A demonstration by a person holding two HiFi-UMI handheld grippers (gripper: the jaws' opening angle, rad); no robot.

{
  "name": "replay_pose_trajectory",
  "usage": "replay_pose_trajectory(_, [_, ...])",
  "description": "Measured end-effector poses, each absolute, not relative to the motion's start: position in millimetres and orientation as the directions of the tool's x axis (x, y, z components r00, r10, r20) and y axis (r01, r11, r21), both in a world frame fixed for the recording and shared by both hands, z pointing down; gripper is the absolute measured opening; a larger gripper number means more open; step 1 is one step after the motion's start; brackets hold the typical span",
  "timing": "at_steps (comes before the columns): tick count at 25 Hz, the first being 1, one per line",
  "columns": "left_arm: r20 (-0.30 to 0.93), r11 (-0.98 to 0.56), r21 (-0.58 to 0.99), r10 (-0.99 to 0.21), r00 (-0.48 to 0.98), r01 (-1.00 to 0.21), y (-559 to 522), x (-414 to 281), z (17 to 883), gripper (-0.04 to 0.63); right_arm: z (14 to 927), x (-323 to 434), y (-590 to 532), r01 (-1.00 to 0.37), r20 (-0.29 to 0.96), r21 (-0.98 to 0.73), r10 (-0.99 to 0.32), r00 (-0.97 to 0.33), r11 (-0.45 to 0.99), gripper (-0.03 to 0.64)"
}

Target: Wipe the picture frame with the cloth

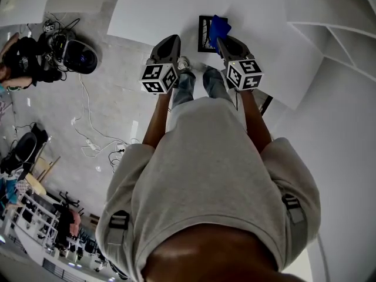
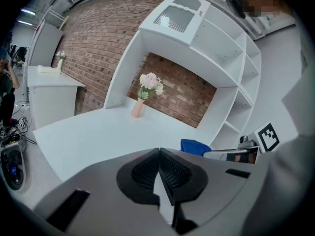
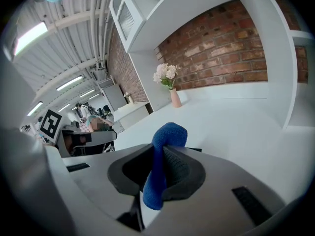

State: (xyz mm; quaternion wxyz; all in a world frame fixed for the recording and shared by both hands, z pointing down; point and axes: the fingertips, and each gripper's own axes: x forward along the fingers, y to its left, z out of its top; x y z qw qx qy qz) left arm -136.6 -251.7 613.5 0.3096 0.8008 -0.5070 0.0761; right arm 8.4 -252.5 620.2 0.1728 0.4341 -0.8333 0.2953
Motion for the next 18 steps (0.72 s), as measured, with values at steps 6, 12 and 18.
replay_pose_trajectory(6, [0.437,-0.305,0.424,-0.756,0.487,-0.853,-246,-130,618,0.015,630,-20,-264,-0.796,0.529,-0.376,-0.595,-0.605,0.475,0.063])
replay_pose_trajectory(12, [0.435,-0.305,0.423,-0.758,0.487,-0.853,-241,-130,614,0.015,635,-37,-278,-0.777,0.528,-0.393,-0.571,-0.629,0.493,0.063])
replay_pose_trajectory(18, [0.439,-0.292,0.424,-0.762,0.477,-0.857,-241,-134,614,0.015,655,-42,-293,-0.782,0.570,-0.369,-0.542,-0.617,0.502,0.063])
